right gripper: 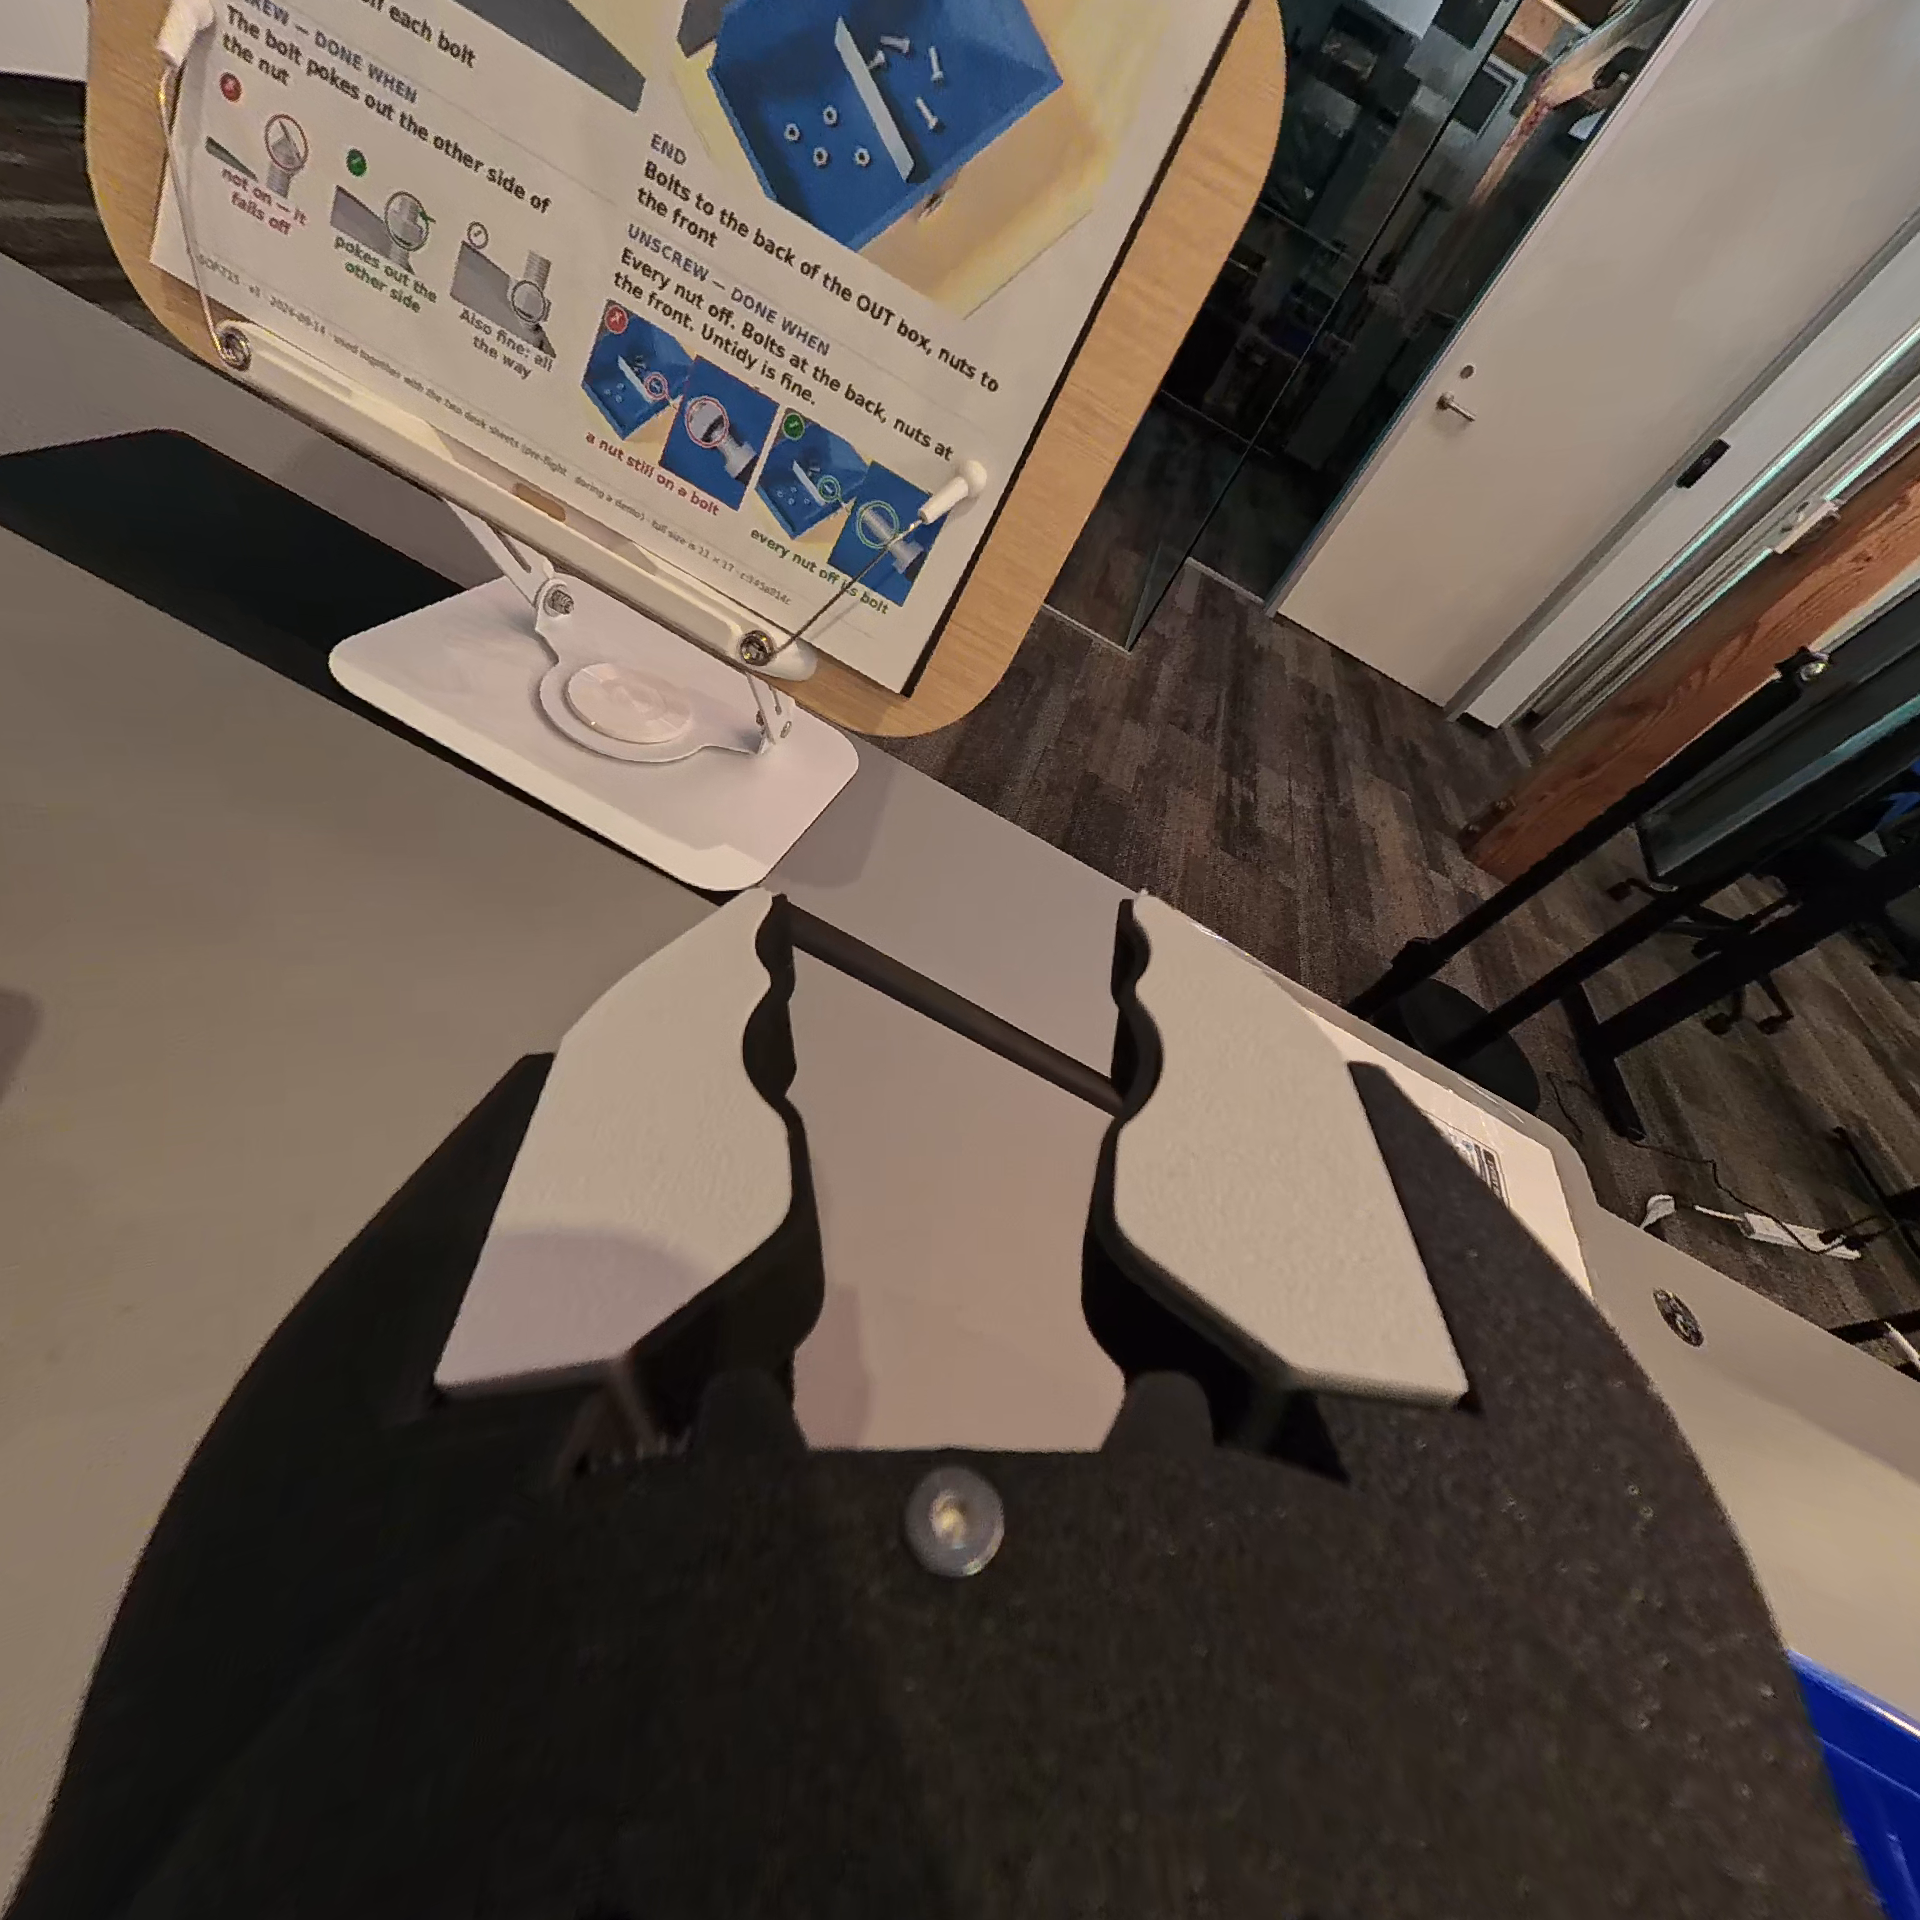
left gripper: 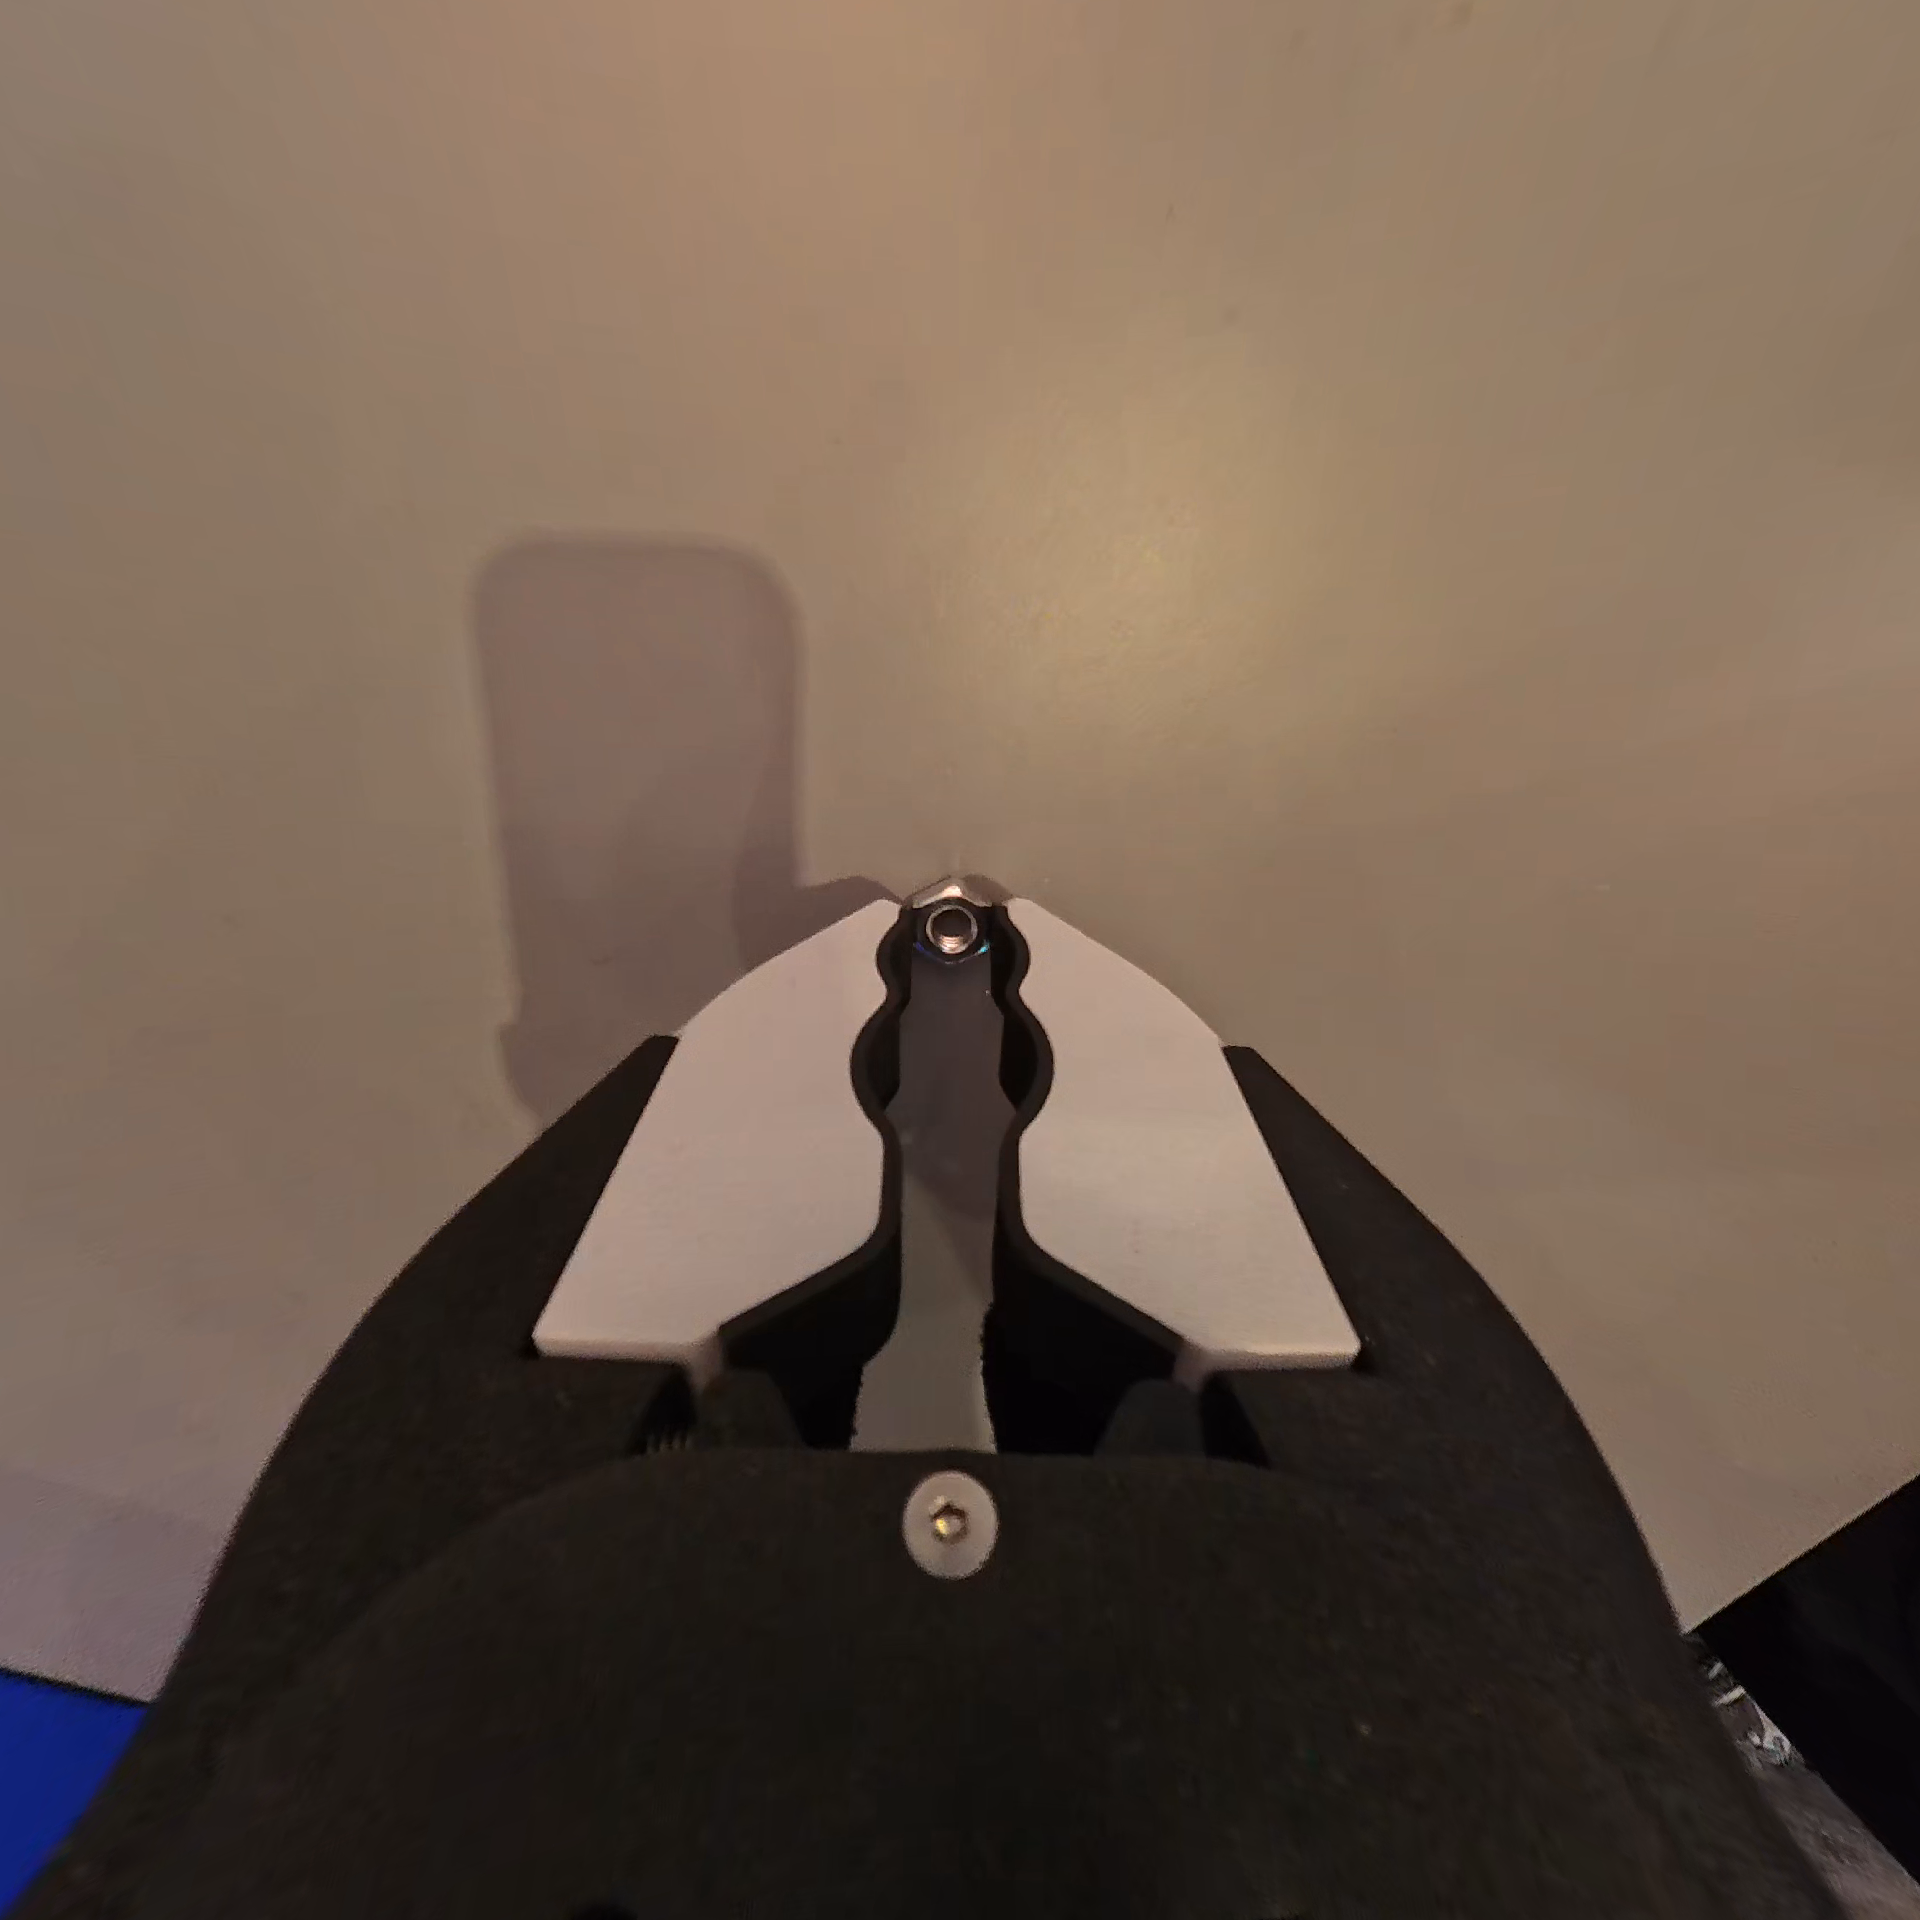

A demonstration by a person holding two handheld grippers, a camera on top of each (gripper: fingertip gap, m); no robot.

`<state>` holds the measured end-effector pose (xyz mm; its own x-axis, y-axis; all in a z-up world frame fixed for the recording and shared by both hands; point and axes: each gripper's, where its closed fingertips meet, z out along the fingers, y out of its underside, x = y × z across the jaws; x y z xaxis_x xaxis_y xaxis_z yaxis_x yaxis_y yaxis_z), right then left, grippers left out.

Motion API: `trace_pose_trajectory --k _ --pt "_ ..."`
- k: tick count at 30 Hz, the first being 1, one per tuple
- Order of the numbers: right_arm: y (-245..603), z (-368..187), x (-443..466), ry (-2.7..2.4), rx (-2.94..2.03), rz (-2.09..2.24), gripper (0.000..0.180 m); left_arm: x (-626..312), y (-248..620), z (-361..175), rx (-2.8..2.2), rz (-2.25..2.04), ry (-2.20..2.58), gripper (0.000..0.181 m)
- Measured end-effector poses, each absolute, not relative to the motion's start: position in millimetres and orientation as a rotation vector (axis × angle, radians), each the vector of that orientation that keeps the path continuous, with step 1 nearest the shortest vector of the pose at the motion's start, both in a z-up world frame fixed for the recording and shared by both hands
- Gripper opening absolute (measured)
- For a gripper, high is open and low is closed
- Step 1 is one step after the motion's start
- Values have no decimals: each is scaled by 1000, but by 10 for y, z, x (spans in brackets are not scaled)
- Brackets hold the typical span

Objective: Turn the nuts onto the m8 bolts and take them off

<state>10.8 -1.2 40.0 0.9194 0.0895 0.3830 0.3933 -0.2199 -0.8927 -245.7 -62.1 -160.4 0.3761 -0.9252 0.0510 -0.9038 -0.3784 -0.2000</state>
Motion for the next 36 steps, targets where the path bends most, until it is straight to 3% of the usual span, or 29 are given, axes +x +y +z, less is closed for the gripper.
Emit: trace_pose_trajectory --k 7,10,13,19,25,29,36 --pt "2 372 93 -371 -1792 -294 59 -2474 -609 -1606 -2491 -211 1665 15" --pt "2 362 106 -368 -1797 -294 59 -2455 -604 -1598 -2498 -228 1643 30" --pt "-7 367 129 -365 -1795 -297 59 -2446 -544 -1503 -2468 -235 1601 34" --pt "-20 344 220 -345 -1804 -304 59 -2809 -211 -565 -2337 -276 1362 34" --pt "8 288 250 -335 -1821 -310 59 -4366 316 186 -2434 28 1060 39" --pt "55 183 215 -378 -1854 -377 59 -5329 507 46 -2576 145 882 37" --pt "139 33 187 -421 -1892 -462 59 -6128 696 -819 -2844 131 621 35"
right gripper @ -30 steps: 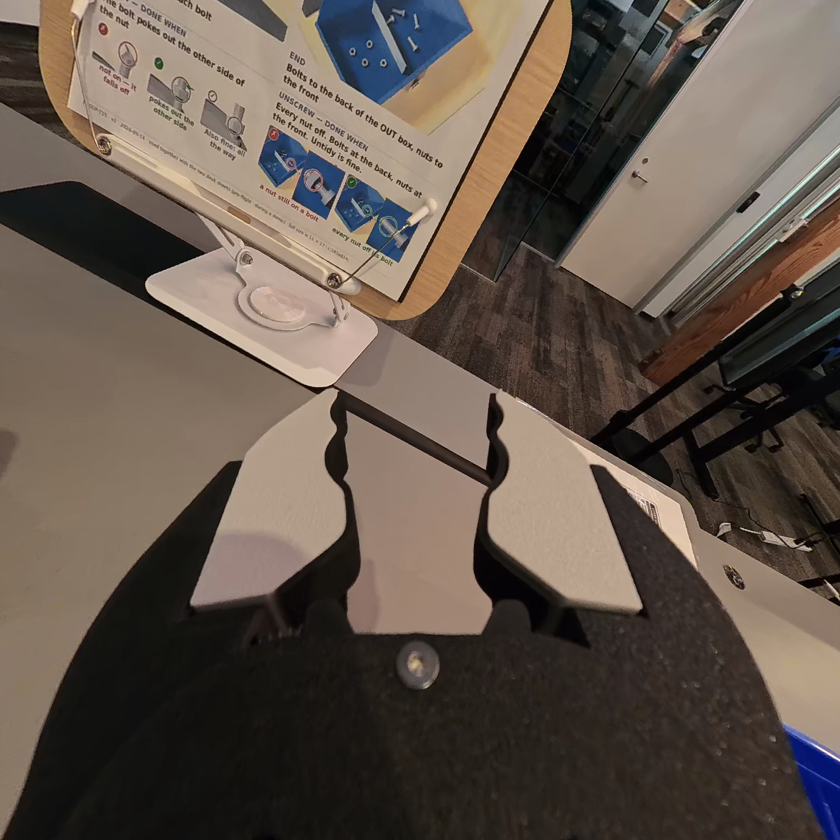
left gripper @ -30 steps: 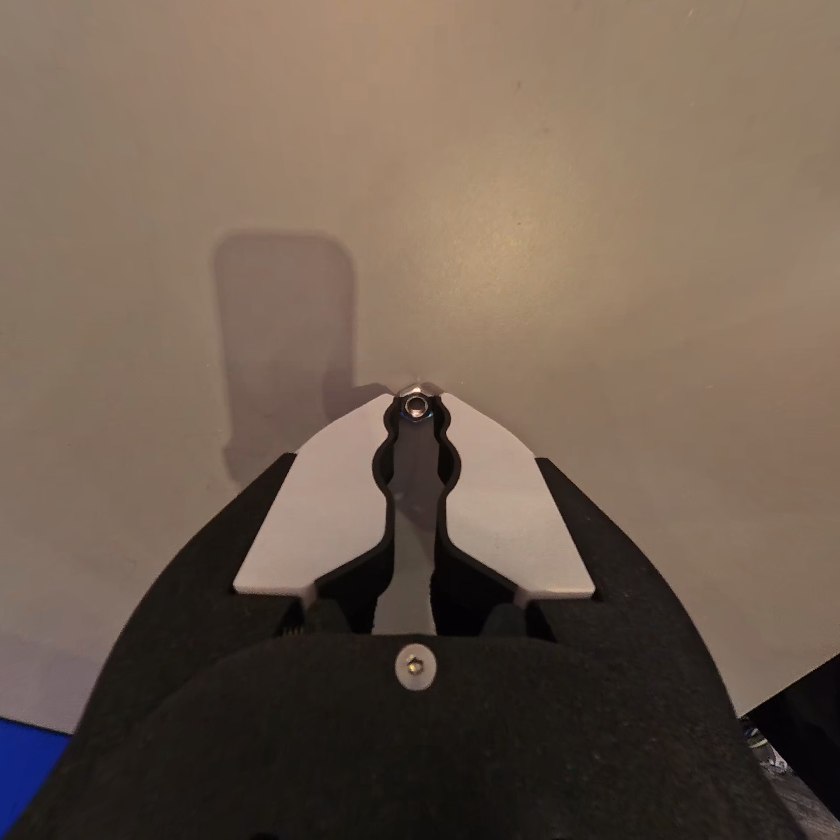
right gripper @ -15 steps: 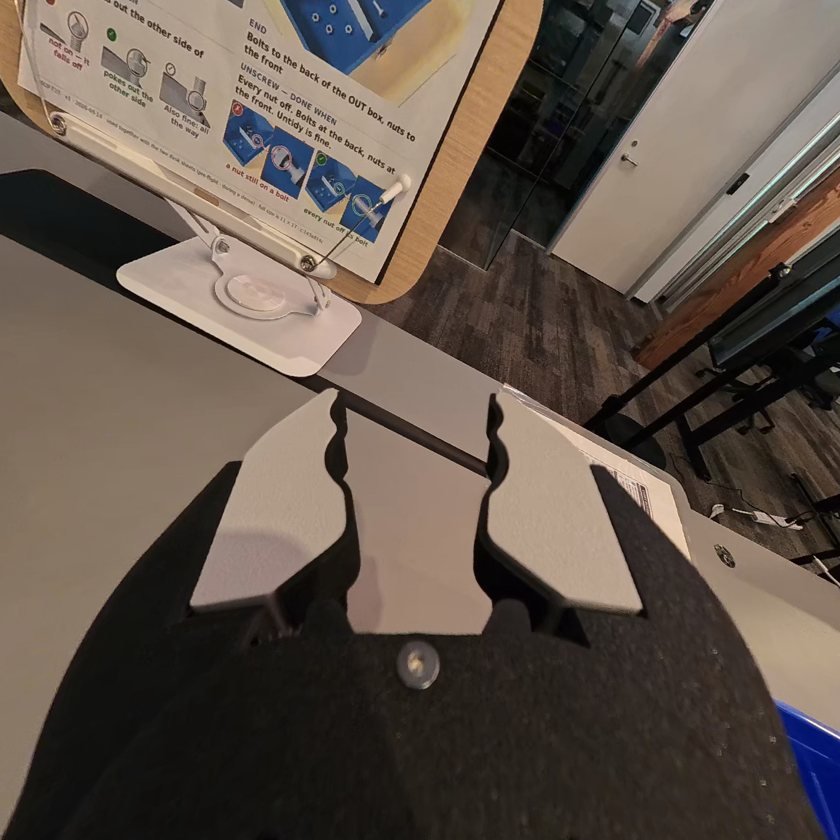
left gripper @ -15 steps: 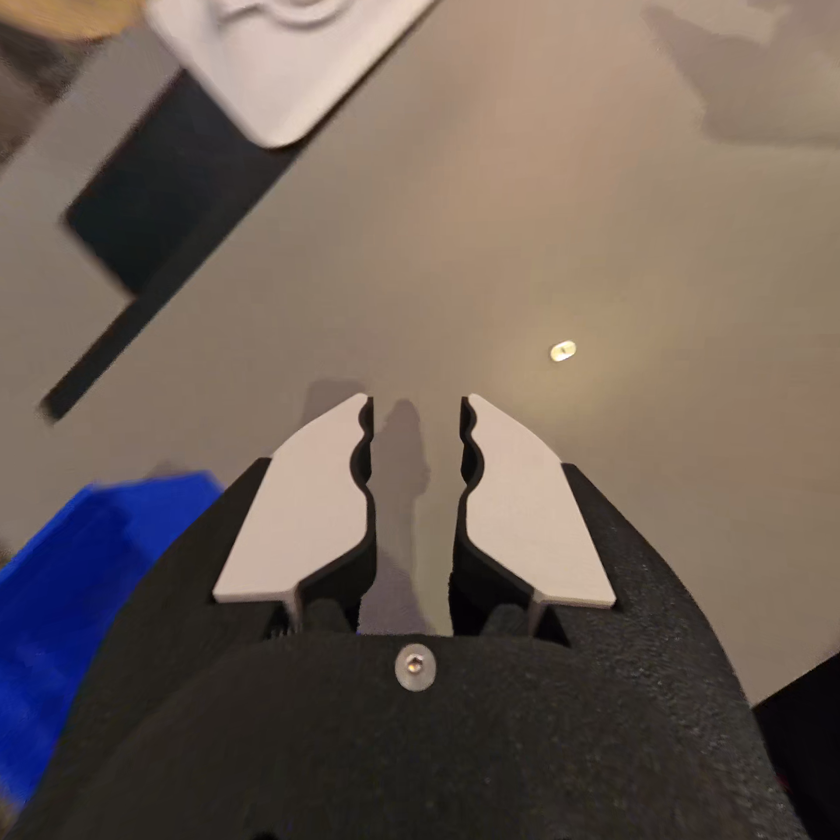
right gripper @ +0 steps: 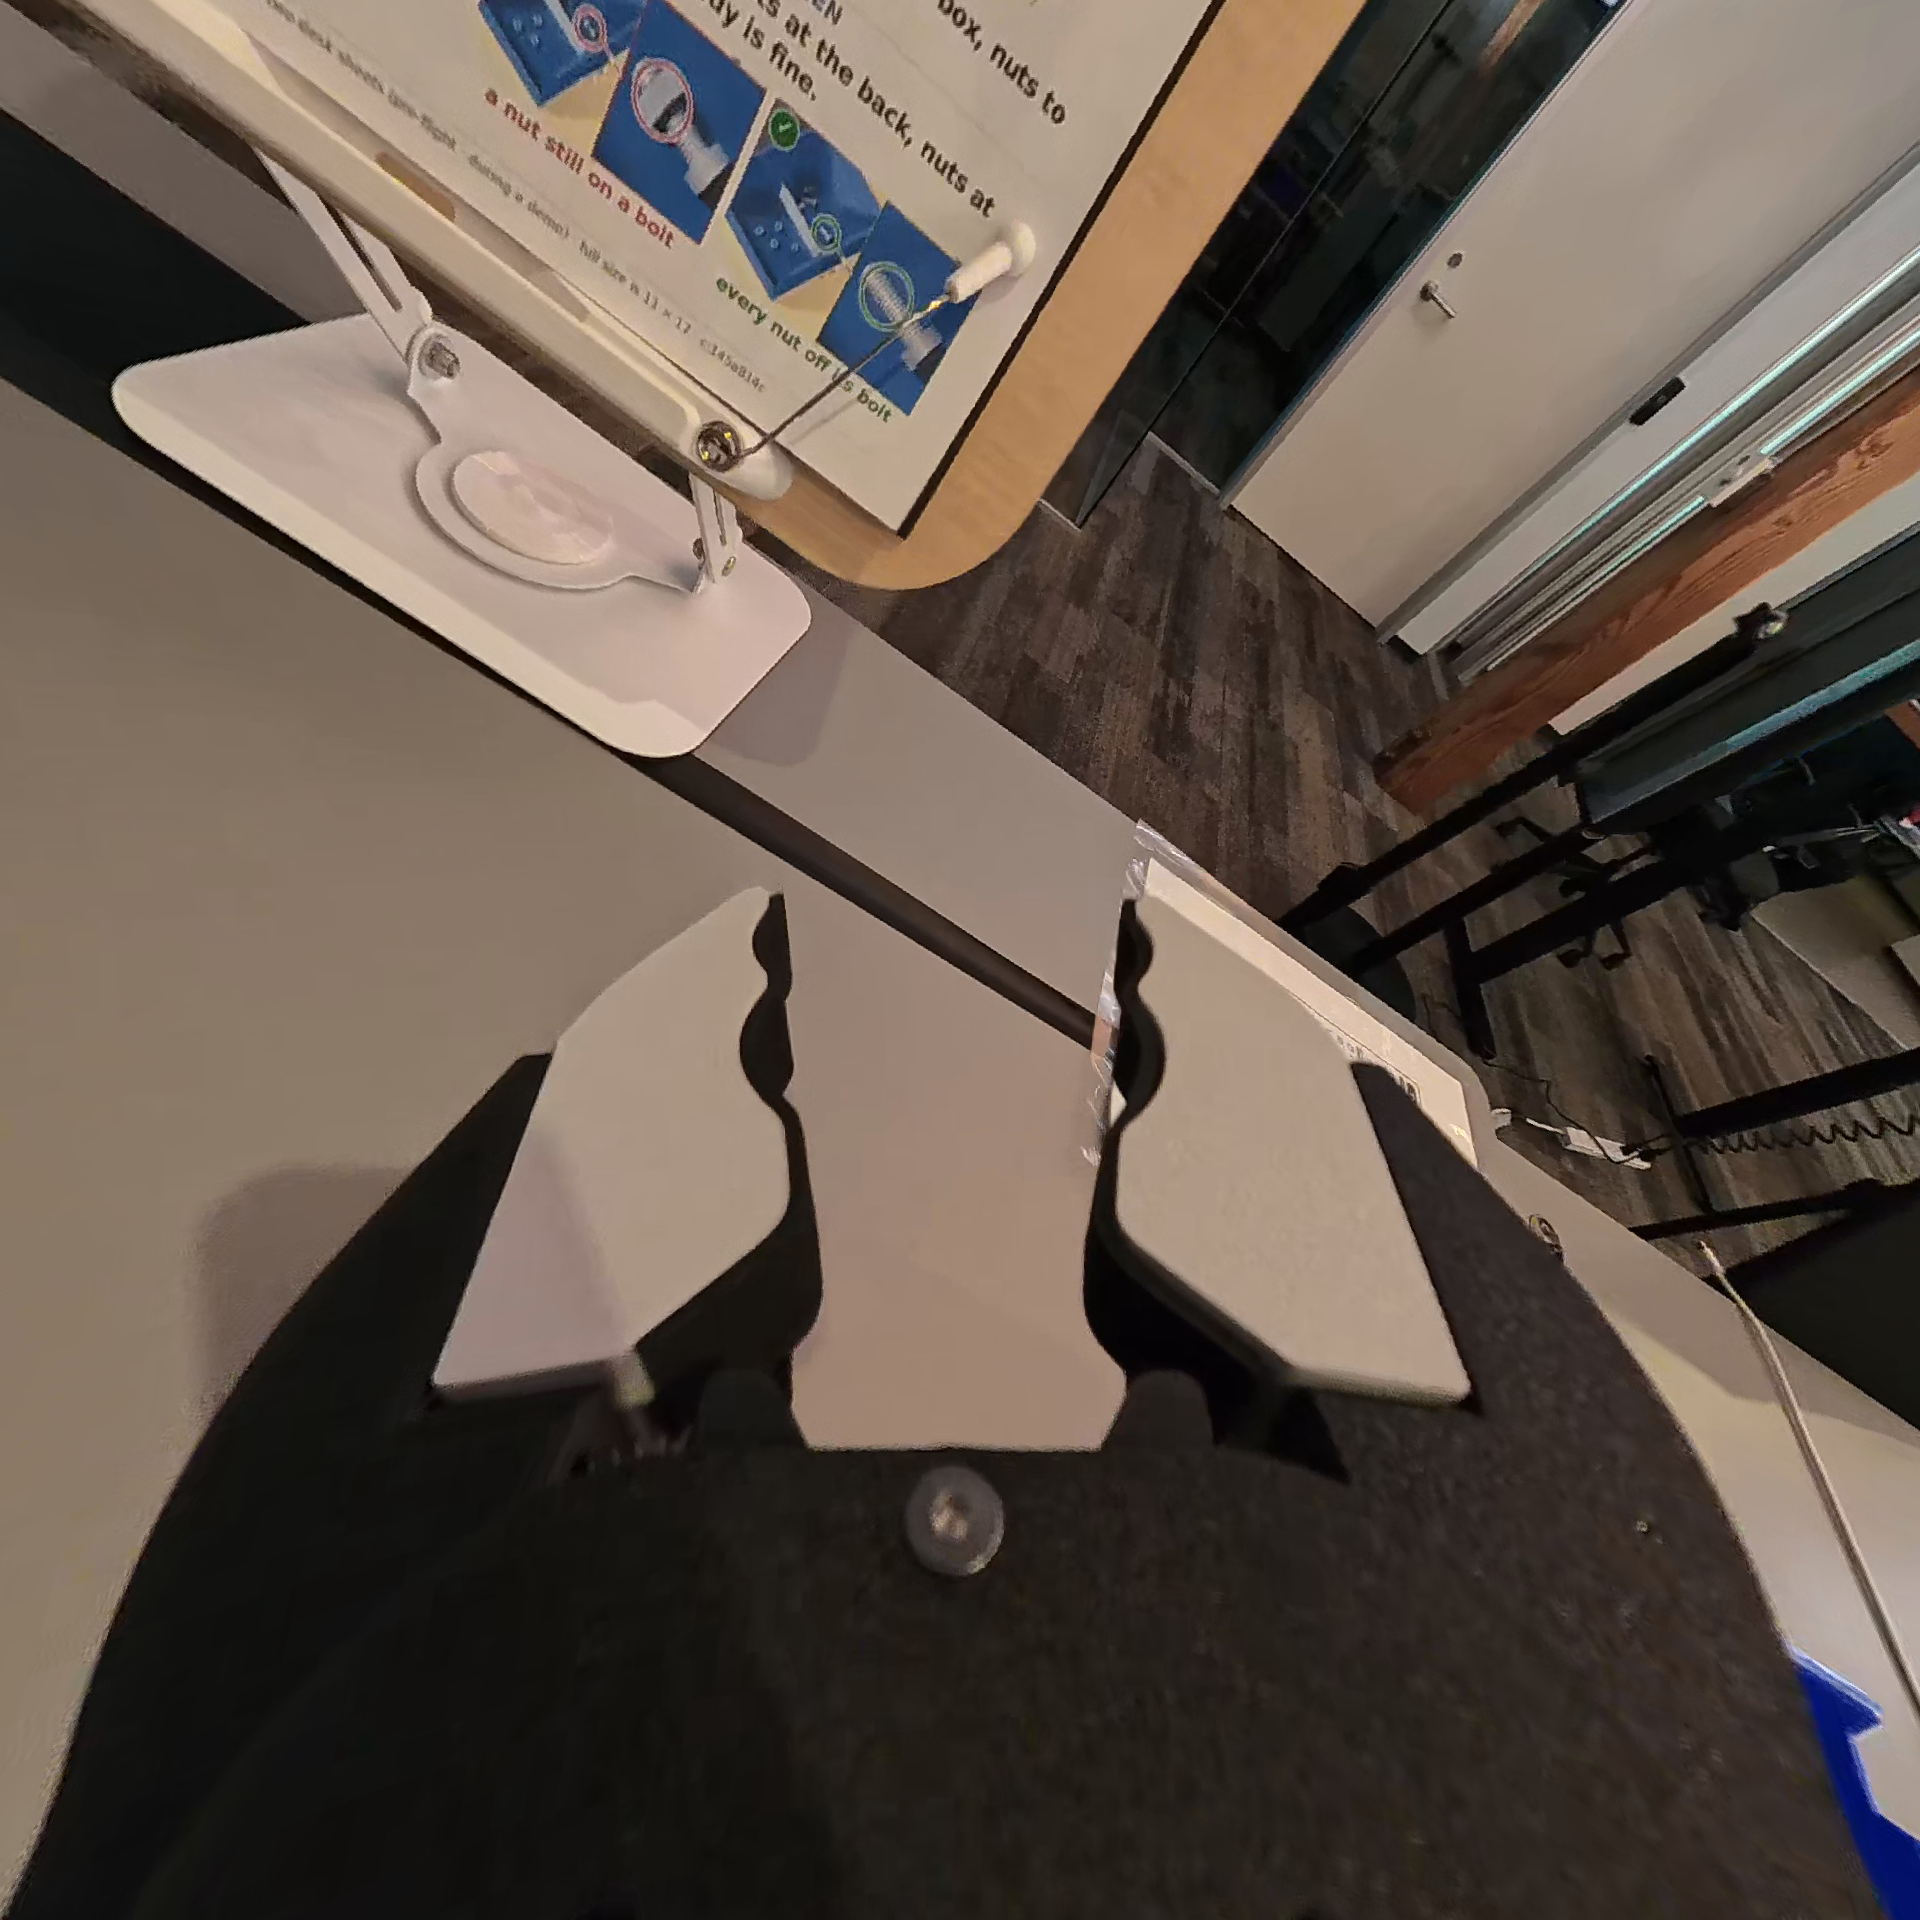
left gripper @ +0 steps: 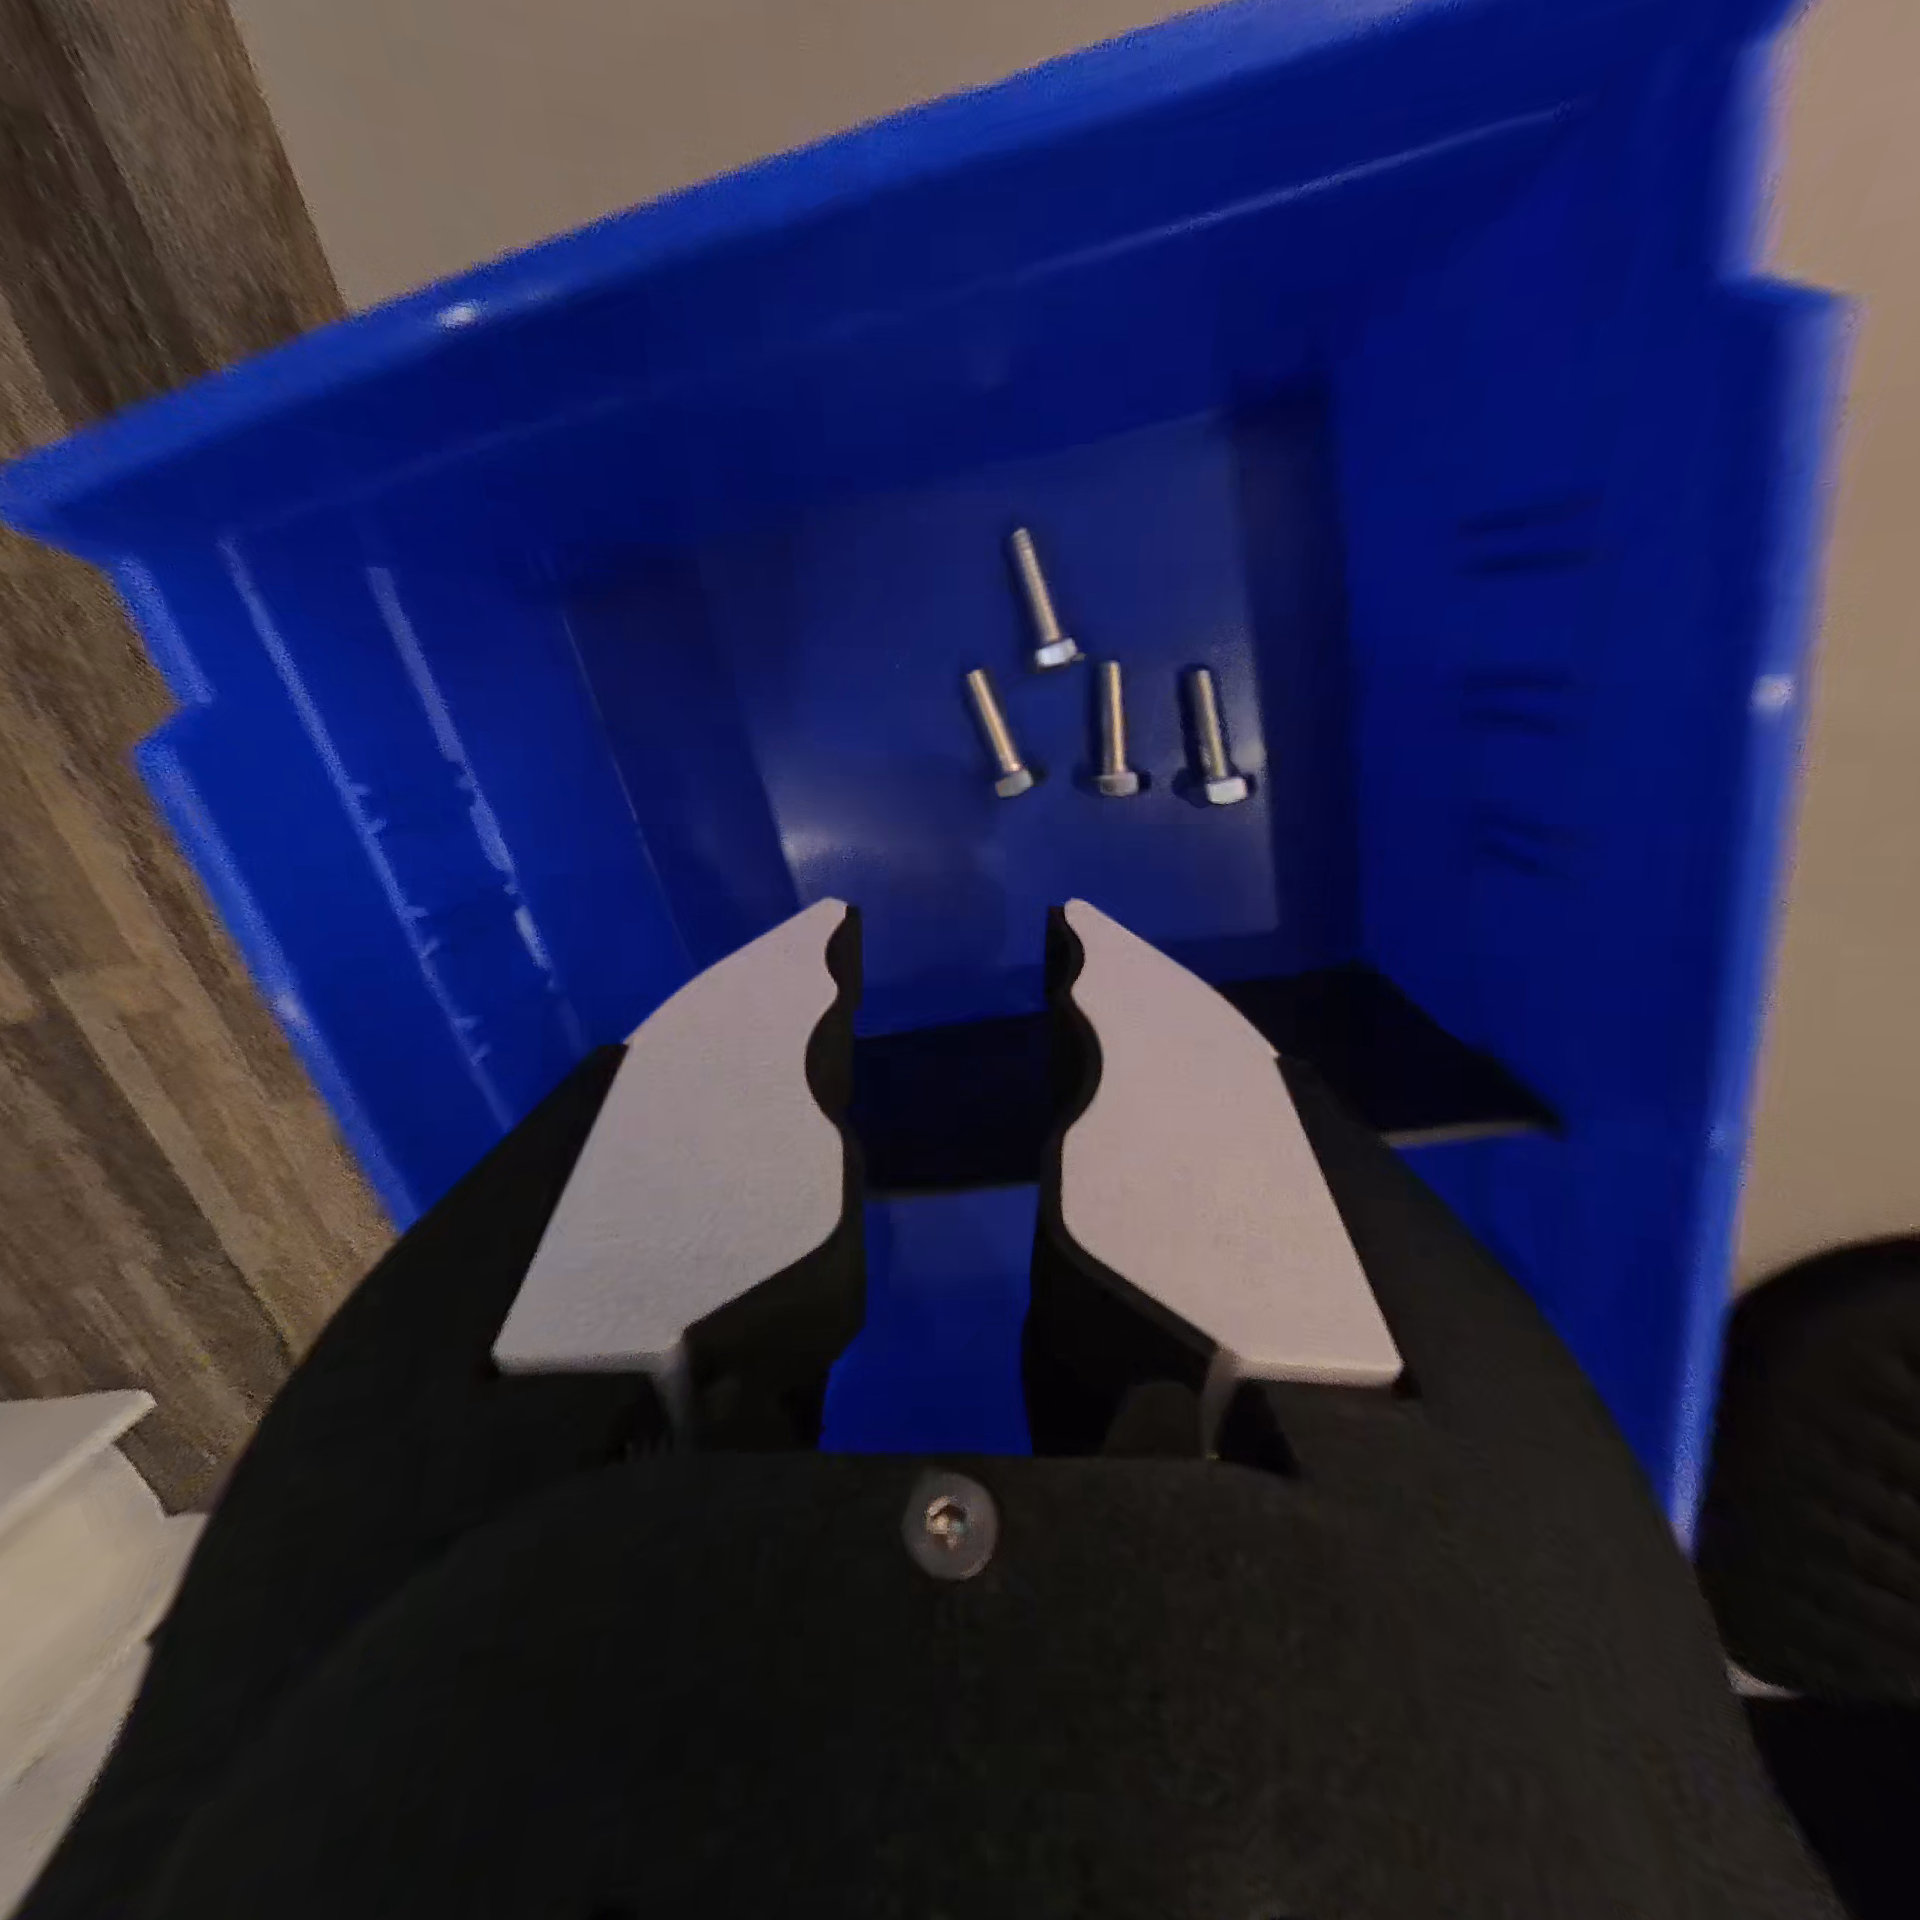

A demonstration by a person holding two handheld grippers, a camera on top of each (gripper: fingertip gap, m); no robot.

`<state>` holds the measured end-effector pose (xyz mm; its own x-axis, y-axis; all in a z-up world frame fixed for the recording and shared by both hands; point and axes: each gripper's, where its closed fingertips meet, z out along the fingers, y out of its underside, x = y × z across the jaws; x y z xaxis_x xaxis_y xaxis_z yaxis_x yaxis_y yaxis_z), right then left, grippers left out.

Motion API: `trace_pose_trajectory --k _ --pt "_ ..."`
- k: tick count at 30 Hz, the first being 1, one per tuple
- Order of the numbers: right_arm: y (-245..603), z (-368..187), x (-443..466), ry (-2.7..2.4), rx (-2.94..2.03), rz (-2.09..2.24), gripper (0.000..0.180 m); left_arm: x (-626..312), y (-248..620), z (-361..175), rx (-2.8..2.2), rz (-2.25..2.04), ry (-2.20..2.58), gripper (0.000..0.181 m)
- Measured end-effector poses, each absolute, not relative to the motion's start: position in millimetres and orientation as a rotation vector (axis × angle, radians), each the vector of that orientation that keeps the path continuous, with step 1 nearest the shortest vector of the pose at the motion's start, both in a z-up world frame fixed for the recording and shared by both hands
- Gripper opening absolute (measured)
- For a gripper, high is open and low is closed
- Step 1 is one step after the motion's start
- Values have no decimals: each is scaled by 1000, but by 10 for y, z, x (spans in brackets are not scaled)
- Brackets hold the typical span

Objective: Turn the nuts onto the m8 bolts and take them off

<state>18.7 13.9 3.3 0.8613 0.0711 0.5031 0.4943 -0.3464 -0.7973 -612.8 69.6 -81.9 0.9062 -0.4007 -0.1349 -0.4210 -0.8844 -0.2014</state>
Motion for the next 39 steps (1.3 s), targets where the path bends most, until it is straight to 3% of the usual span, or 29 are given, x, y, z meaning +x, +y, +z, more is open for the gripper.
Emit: trace_pose_trajectory --k 12,19,22,28,33,39 --pt "187 -117 266 -435 -1938 -514 60 -6053 910 -1494 -3035 -50 486 33" --pt "188 -111 271 -433 -1938 -511 59 -6079 913 -1520 -3071 6 494 25" --pt "191 -105 263 -434 -1935 -507 59 -6065 895 -1522 -3076 -3 507 9" --pt "194 -124 246 -437 -1938 -491 59 -6137 937 -1503 -3014 52 532 8" --pt "194 -115 232 -440 -1935 -477 59 -6127 1047 -1187 -2841 -7 516 8" --pt "178 -37 180 -440 -1910 -451 59 -5628 1019 -281 -2488 -210 641 8"
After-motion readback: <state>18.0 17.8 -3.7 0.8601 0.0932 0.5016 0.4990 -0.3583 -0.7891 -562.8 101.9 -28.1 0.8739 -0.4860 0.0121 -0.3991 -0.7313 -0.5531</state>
